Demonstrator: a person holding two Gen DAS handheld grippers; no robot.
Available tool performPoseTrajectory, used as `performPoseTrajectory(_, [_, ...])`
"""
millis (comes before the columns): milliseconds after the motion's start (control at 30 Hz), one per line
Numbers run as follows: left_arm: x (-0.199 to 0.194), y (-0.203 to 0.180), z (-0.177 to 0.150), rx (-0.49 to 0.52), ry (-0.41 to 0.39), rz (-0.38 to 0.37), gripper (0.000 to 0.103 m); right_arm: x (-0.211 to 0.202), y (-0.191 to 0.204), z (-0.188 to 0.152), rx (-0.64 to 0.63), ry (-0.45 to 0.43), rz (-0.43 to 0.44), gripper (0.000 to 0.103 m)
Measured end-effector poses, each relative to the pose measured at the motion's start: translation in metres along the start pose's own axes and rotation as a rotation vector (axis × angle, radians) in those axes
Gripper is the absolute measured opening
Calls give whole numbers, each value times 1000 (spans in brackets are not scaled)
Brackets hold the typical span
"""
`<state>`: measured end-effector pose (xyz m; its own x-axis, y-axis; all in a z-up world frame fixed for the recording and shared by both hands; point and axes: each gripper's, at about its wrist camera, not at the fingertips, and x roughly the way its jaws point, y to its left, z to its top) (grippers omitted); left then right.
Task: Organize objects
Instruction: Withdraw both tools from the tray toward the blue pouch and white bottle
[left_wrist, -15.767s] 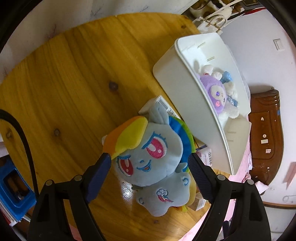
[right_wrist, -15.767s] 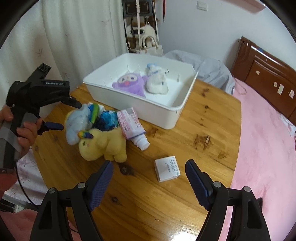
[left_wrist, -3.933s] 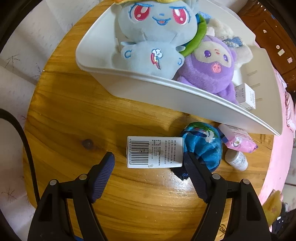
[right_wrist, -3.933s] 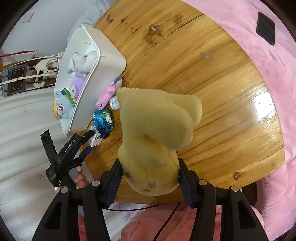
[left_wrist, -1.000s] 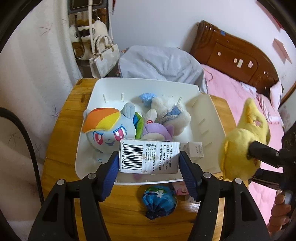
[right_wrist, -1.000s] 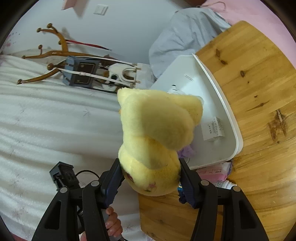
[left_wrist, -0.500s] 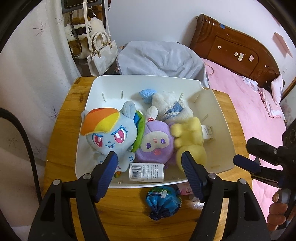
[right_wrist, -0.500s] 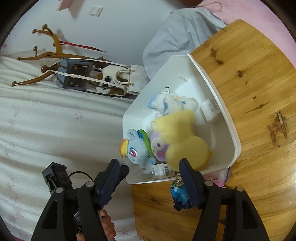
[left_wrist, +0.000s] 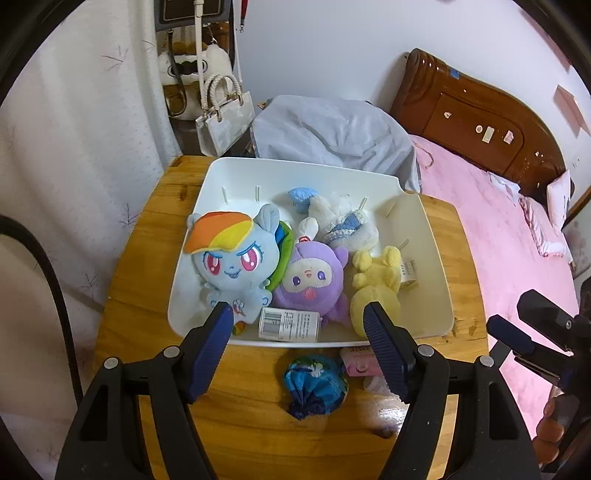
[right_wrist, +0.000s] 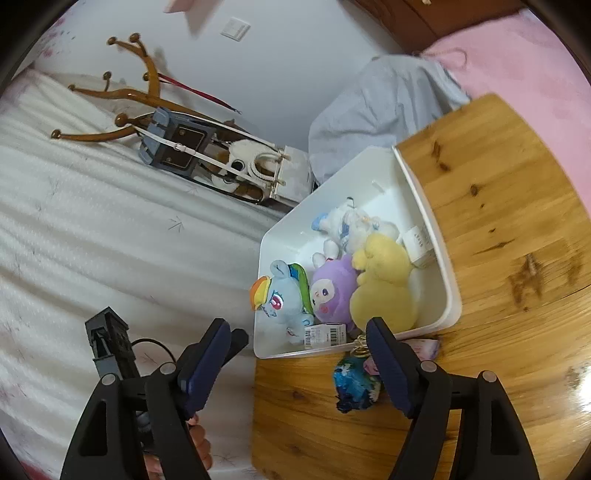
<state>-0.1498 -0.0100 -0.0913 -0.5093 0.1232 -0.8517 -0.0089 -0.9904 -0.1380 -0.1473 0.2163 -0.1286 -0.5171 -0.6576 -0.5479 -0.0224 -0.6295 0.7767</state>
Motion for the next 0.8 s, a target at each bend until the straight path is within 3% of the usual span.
performPoseTrajectory(67, [-7, -1, -3, -4, -9, 8, 76, -6, 4, -3, -24, -9, -13, 82])
performPoseTrajectory(300, [-23, -7, -14, -5, -30, 40, 76, -28, 22, -20, -174, -48, -92, 83])
performPoseTrajectory(800, [-19, 4, -48, -126, 30, 101, 76, -34, 37, -76, -548, -127, -302, 83])
